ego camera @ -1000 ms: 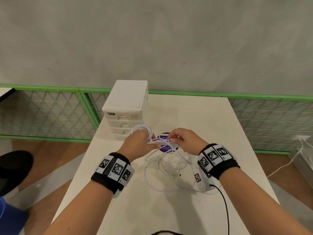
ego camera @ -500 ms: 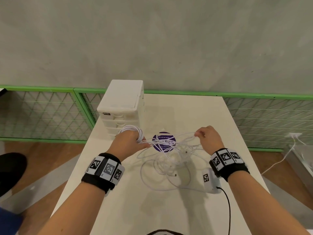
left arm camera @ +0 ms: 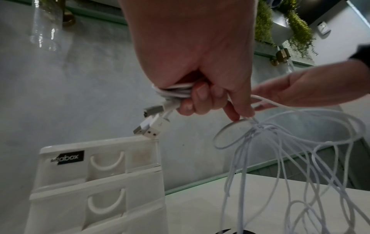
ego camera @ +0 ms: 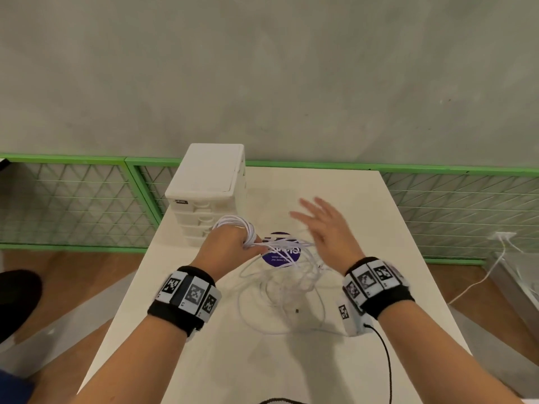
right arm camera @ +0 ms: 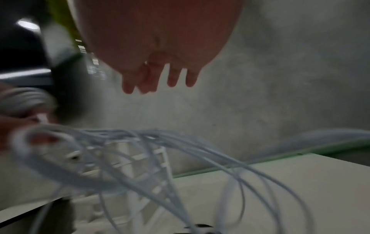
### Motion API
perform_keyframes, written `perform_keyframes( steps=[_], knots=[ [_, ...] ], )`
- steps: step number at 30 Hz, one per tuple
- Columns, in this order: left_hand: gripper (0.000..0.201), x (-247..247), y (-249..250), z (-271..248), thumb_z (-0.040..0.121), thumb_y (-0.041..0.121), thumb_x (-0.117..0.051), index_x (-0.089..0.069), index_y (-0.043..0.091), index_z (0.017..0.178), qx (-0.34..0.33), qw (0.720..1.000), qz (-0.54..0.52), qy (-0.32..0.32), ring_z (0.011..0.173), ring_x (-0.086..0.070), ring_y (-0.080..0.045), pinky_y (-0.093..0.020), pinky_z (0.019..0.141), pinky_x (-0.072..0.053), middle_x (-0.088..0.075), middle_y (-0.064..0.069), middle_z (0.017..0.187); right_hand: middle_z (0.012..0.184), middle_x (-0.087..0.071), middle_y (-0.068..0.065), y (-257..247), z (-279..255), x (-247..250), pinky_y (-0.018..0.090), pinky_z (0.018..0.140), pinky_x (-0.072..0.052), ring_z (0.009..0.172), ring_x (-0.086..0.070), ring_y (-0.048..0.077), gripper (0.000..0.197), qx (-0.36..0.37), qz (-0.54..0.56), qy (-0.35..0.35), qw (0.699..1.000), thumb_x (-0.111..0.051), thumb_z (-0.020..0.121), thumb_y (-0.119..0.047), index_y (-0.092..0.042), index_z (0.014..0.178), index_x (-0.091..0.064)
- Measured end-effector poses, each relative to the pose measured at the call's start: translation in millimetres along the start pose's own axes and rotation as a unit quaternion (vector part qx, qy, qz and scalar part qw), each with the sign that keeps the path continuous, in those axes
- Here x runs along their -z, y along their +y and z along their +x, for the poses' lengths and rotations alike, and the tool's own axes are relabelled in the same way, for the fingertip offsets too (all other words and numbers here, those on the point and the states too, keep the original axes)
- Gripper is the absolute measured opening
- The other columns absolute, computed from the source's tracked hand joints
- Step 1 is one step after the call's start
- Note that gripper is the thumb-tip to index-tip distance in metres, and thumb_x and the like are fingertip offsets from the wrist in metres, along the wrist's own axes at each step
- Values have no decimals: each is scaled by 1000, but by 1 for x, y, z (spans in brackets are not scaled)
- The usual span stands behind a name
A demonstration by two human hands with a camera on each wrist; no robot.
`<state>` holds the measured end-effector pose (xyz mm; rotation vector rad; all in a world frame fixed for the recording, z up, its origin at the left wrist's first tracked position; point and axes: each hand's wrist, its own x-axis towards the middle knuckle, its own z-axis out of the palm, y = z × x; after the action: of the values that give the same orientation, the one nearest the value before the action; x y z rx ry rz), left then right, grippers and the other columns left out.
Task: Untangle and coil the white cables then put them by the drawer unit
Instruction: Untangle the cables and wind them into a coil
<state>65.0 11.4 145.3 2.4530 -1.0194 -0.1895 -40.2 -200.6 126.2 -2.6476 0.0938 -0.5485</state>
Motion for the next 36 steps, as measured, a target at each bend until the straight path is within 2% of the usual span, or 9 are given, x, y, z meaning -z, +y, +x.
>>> perform_keyframes(
  steps=[2, 5, 9, 13, 22, 25, 31, 34, 36],
  knots=[
    [44, -2, 2, 1, 80, 61, -54, -76, 24, 86, -21, 999, 24, -4, 70, -59, -14, -24, 60, -40, -68, -1, 72, 136, -53, -3, -12, 6, -9, 34, 113, -23, 134, -34, 17, 46, 36, 28, -92, 995, -43, 91, -2, -33, 124, -55],
    [33, -2, 5, -1, 83, 54, -59, -76, 27, 91, -29, 999, 26, -7, 68, -54, -12, -15, 53, -31, -69, 0, 74, 106, -69, 8, -16, 7, -15, 39, 92, -43, 102, -54, 26, 32, 11, 40, -154, 987, -44, 92, -7, -21, 110, -67],
    [38, -5, 5, -5, 81, 55, -61, -75, 20, 86, -9, 1000, 9, 3, 74, -62, -20, -25, 60, -40, -69, -6, 75, 98, -66, 10, -16, 7, -13, 31, 82, -40, 94, -53, 23, 26, -47, 71, -140, 987, -45, 93, -10, -16, 103, -69],
    [27, -1, 1, -6, 81, 48, -65, -69, 21, 77, 14, 1000, -10, 7, 71, -60, -20, -20, 53, -33, -66, -7, 71, 93, -56, 8, -10, 3, -10, 27, 79, -36, 90, -52, 21, 26, -100, 116, -162, 975, -40, 97, -20, -10, 102, -63],
    [31, 4, -16, -8, 82, 44, -65, -61, 16, 69, 58, 998, -15, 14, 55, -46, -12, -21, 48, -29, -48, 2, 55, 77, -52, 3, 36, -11, -1, 40, 85, -40, 87, -52, 26, 23, -185, 104, 0, 977, -52, 91, -19, -19, 80, -72],
    [34, 6, -22, -9, 82, 44, -66, -62, 13, 69, 78, 995, -30, 50, 52, -46, -9, -24, 49, -30, -47, 3, 52, 83, -55, 7, 55, -15, 5, 41, 85, -41, 93, -53, 32, 27, -257, 20, 37, 966, -46, 93, -21, -19, 82, -71],
    [32, 9, -26, -4, 83, 44, -65, -66, 14, 72, 68, 991, -56, 99, 66, -60, -20, -34, 61, -46, -64, -5, 66, 109, -56, 17, 81, -19, 7, 44, 88, -41, 105, -51, 37, 30, -408, -83, 38, 908, -37, 95, -22, -18, 100, -67],
    [32, 15, -31, -3, 83, 44, -65, -61, 18, 65, 83, 989, -76, 96, 58, -55, -17, -28, 53, -39, -57, 0, 58, 112, -56, 18, 92, -23, 12, 46, 90, -44, 106, -51, 37, 33, -477, -106, 8, 872, -35, 95, -26, -18, 106, -65],
    [39, 14, -24, -3, 84, 43, -65, -50, 21, 55, 80, 991, -72, 74, 50, -45, -14, -27, 50, -32, -45, 4, 49, 117, -53, 20, 86, -20, 11, 45, 91, -42, 110, -49, 38, 34, -471, -116, -16, 874, -34, 97, -27, -16, 112, -62]
  ],
)
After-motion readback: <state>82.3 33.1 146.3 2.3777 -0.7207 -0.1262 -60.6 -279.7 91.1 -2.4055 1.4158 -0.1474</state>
